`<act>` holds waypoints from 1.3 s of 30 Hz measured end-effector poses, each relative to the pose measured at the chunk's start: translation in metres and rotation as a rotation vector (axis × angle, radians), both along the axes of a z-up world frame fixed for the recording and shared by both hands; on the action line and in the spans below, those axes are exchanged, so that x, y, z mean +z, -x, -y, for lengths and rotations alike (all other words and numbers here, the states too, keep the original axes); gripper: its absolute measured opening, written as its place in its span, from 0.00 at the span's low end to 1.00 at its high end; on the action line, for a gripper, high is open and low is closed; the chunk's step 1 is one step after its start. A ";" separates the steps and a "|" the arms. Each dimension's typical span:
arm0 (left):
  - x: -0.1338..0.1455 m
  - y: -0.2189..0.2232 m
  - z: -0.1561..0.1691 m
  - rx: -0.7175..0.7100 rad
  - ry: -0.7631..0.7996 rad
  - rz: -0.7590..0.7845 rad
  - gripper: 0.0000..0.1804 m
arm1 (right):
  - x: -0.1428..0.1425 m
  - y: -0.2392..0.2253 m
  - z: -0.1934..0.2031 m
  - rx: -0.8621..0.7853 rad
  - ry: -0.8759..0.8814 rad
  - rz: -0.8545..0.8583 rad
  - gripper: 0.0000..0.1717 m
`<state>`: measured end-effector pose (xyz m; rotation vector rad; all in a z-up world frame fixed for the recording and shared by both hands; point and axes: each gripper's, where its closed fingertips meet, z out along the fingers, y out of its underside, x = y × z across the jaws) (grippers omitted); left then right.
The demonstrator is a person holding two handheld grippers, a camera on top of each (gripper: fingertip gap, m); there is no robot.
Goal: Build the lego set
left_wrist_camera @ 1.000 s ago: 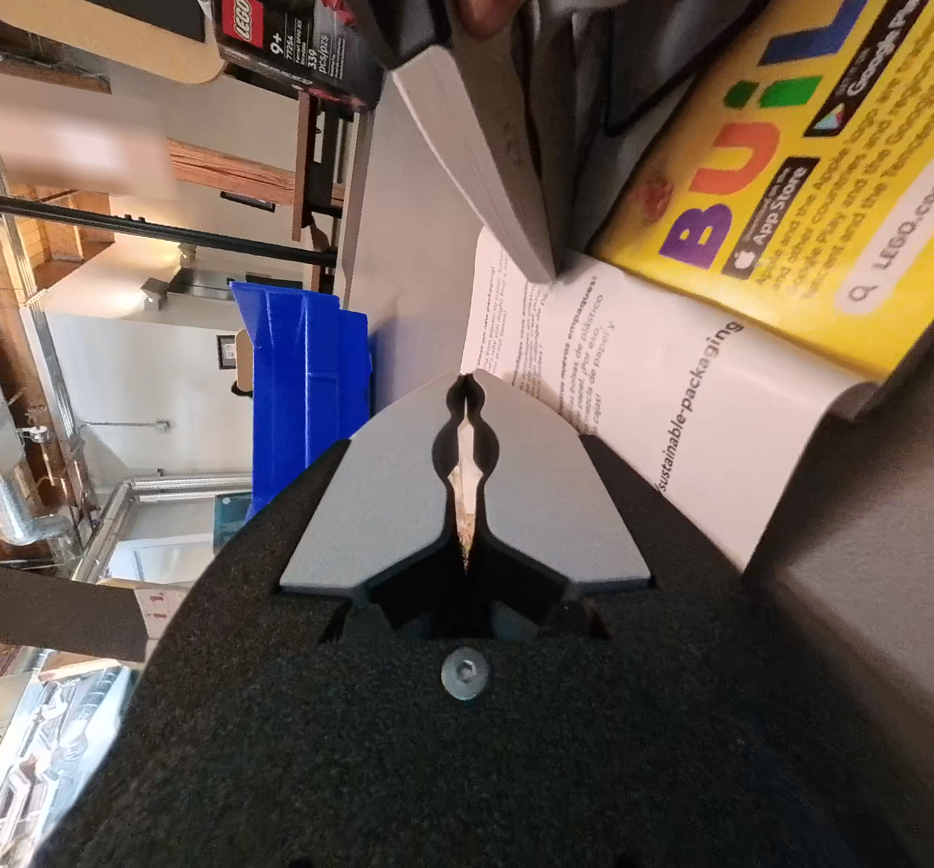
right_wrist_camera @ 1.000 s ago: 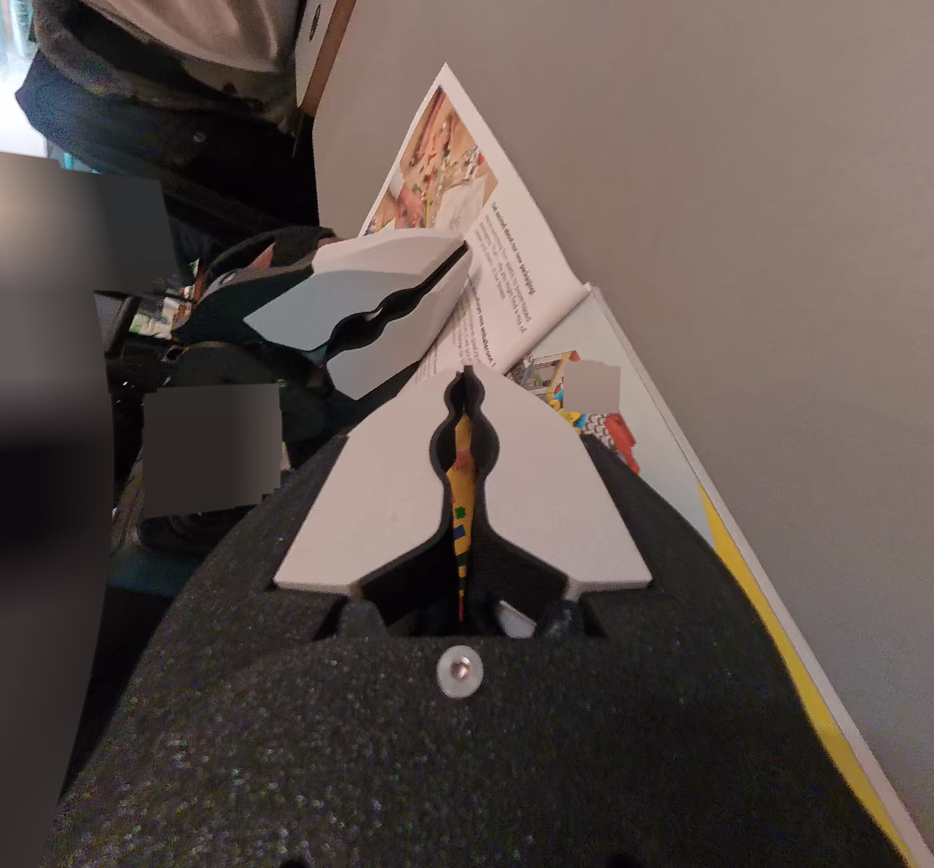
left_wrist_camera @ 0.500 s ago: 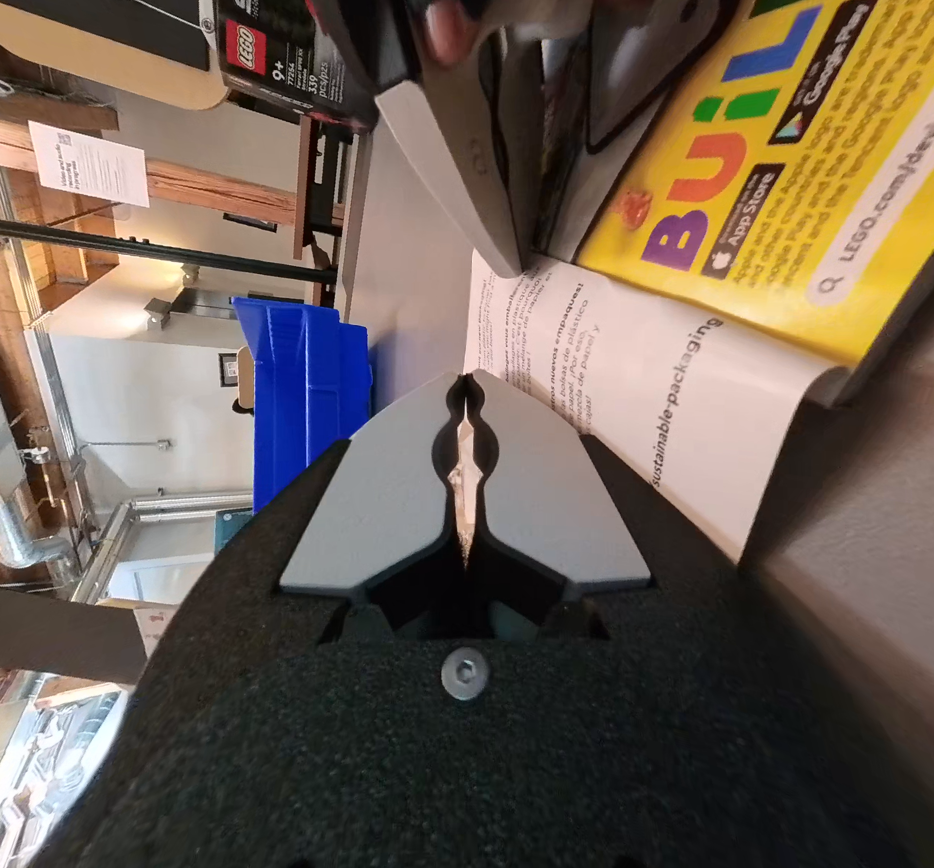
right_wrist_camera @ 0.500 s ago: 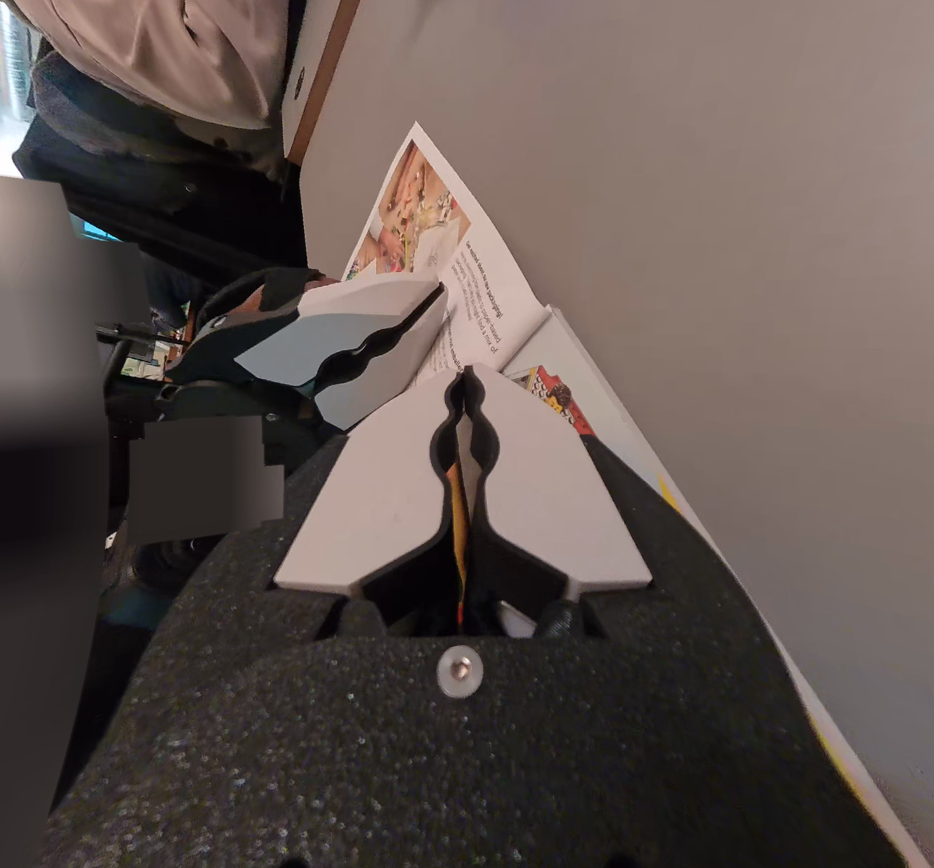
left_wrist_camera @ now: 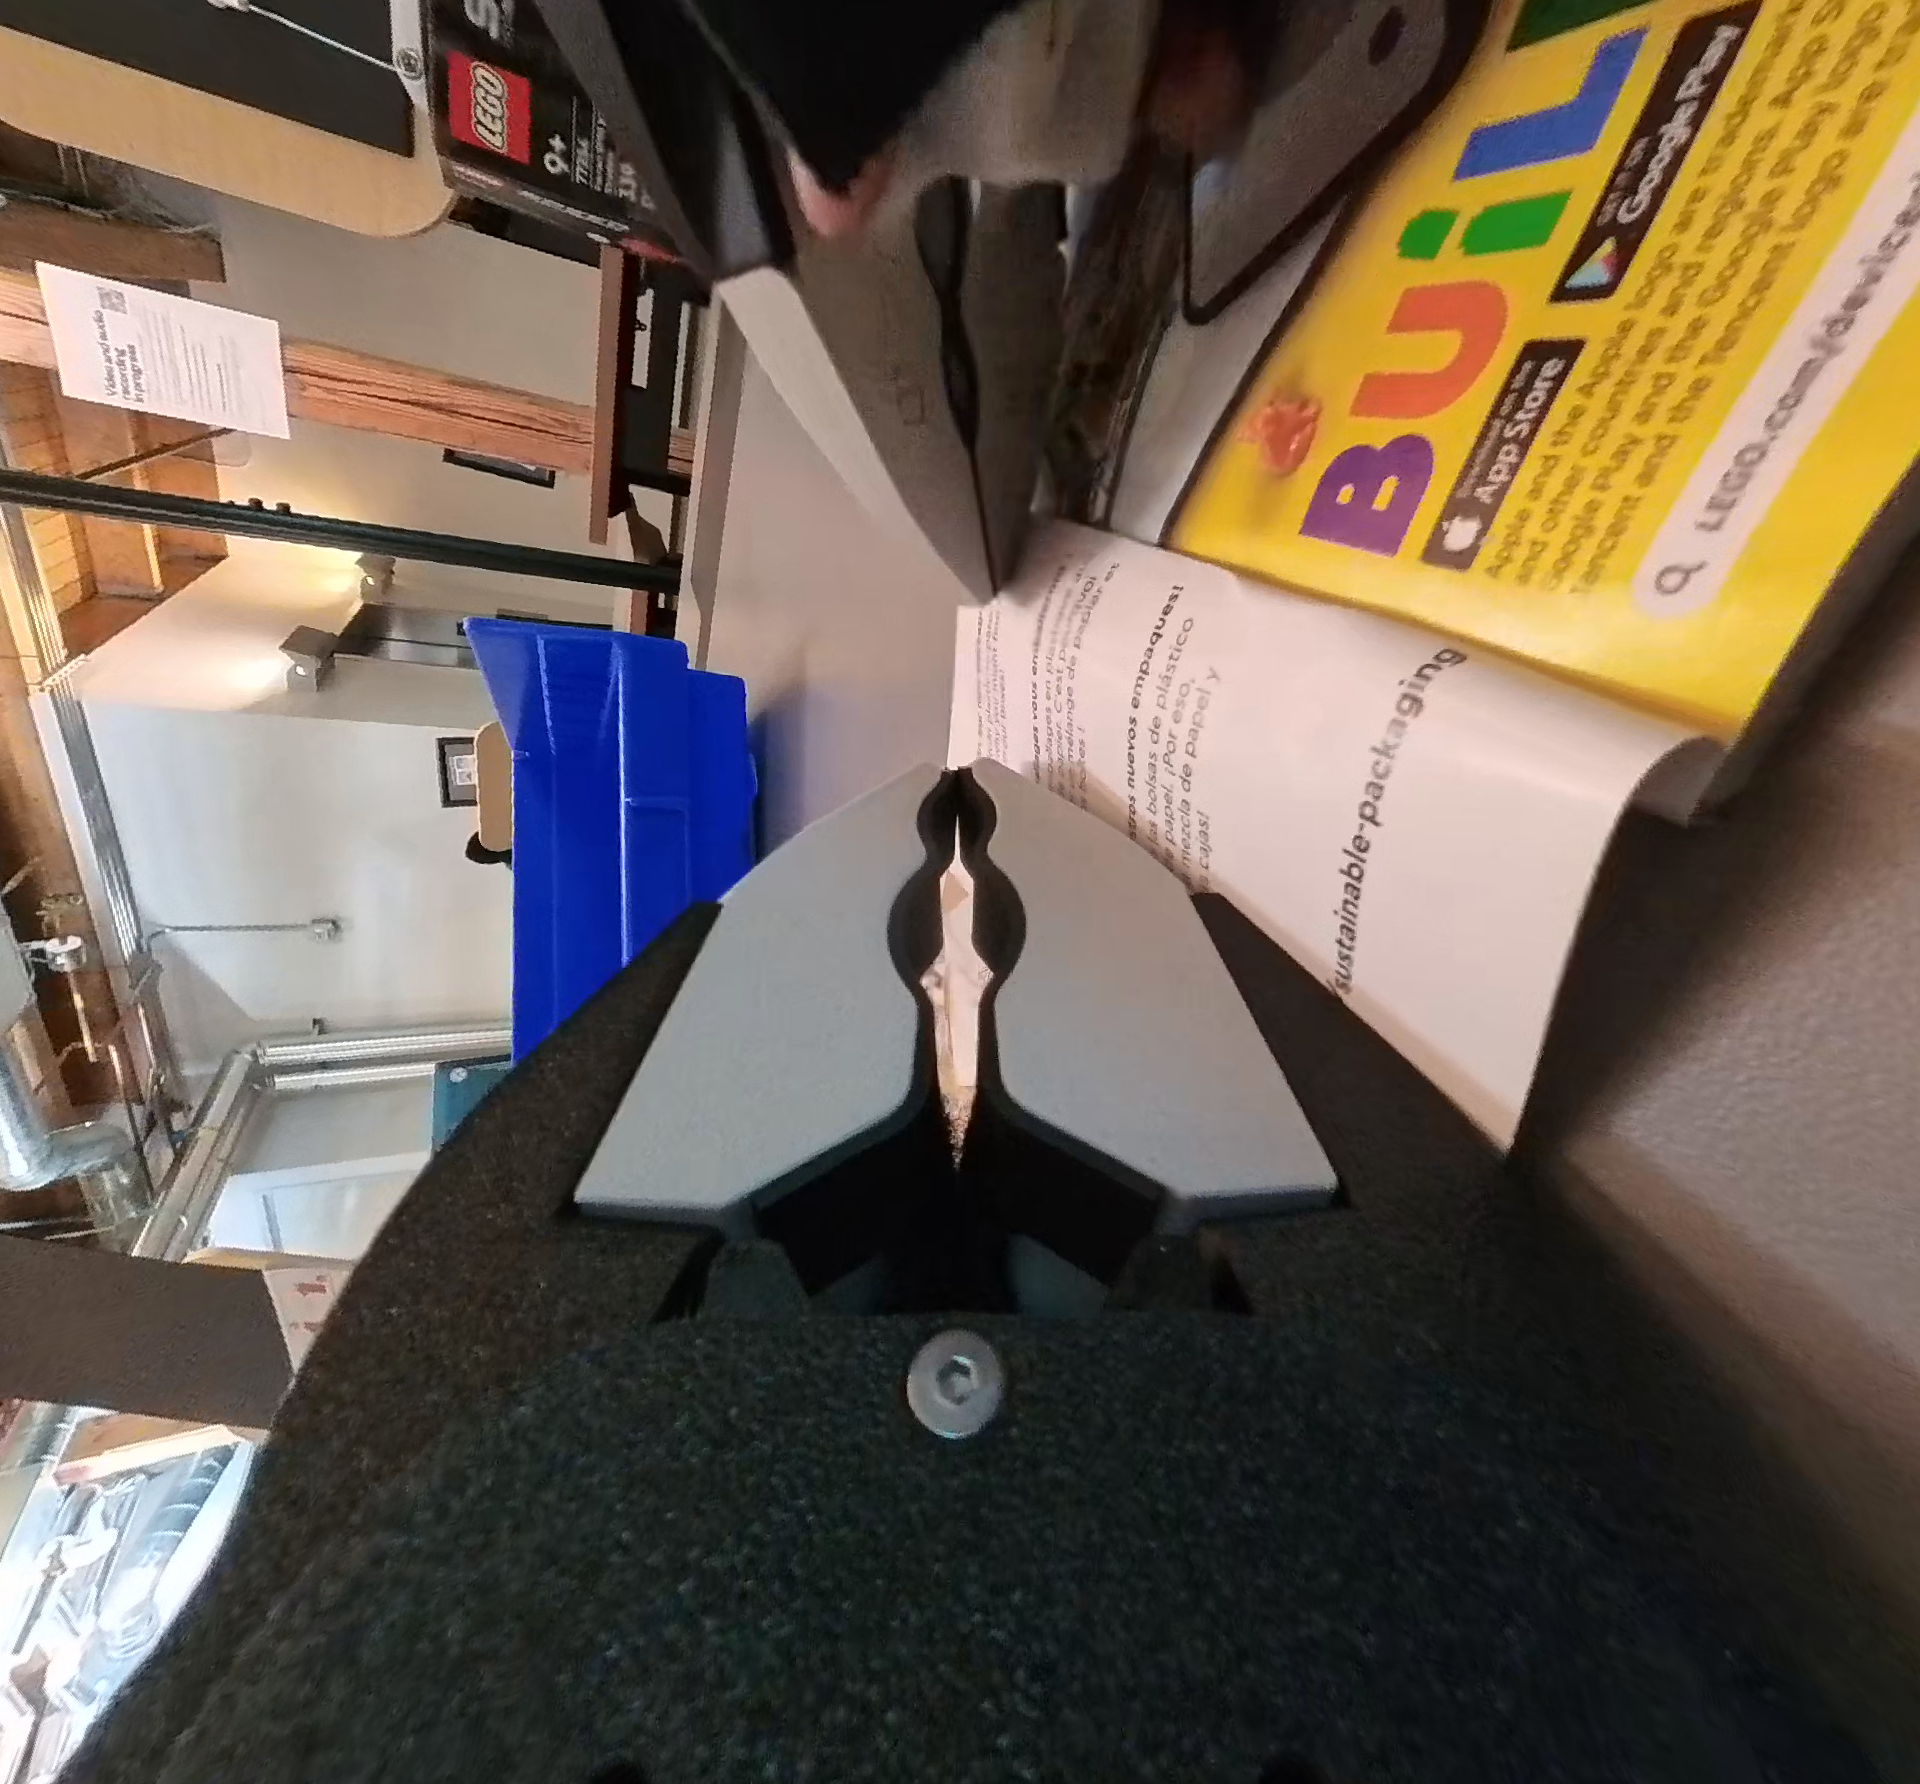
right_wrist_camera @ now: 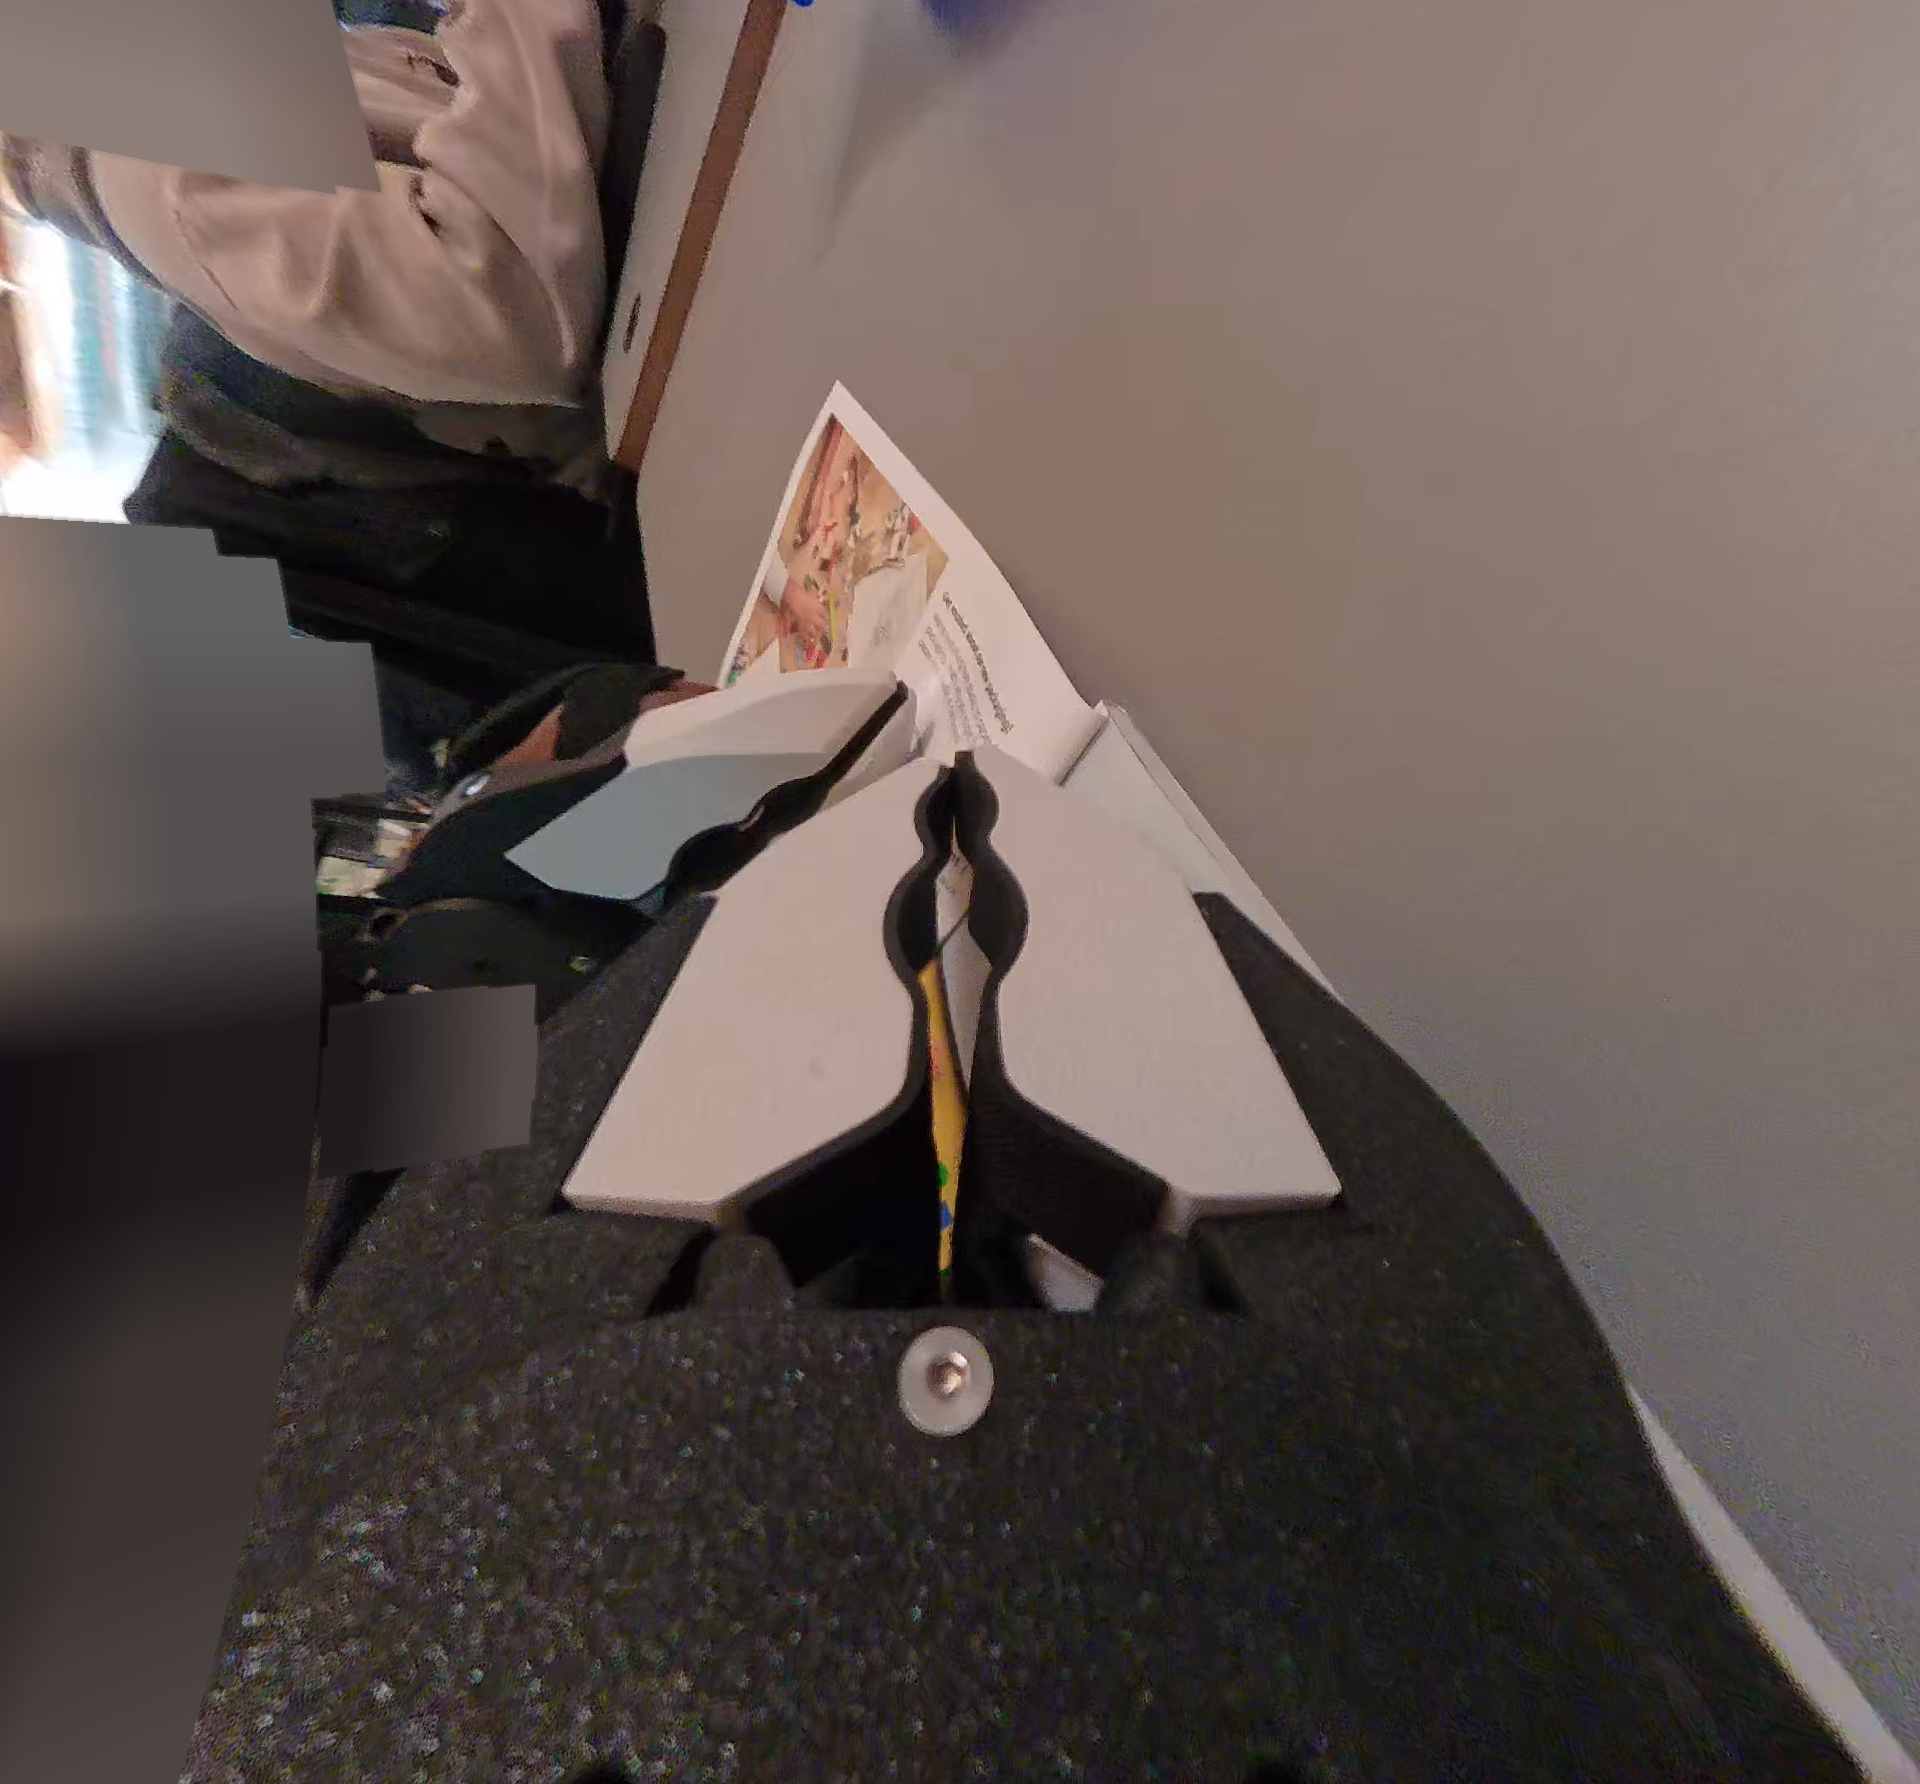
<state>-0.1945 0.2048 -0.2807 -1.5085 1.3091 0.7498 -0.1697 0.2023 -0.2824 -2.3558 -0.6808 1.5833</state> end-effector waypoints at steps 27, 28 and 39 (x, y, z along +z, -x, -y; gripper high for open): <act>0.002 0.021 -0.010 -0.059 -0.030 -0.018 0.00 | 0.000 -0.002 0.061 0.147 0.071 -0.013 0.00; 0.001 0.029 -0.013 -0.052 -0.018 -0.015 0.00 | -0.001 -0.002 0.062 0.163 0.068 -0.007 0.00; -0.001 0.028 -0.011 -0.046 -0.002 -0.020 0.00 | 0.007 -0.010 0.069 0.251 -0.053 -0.045 0.00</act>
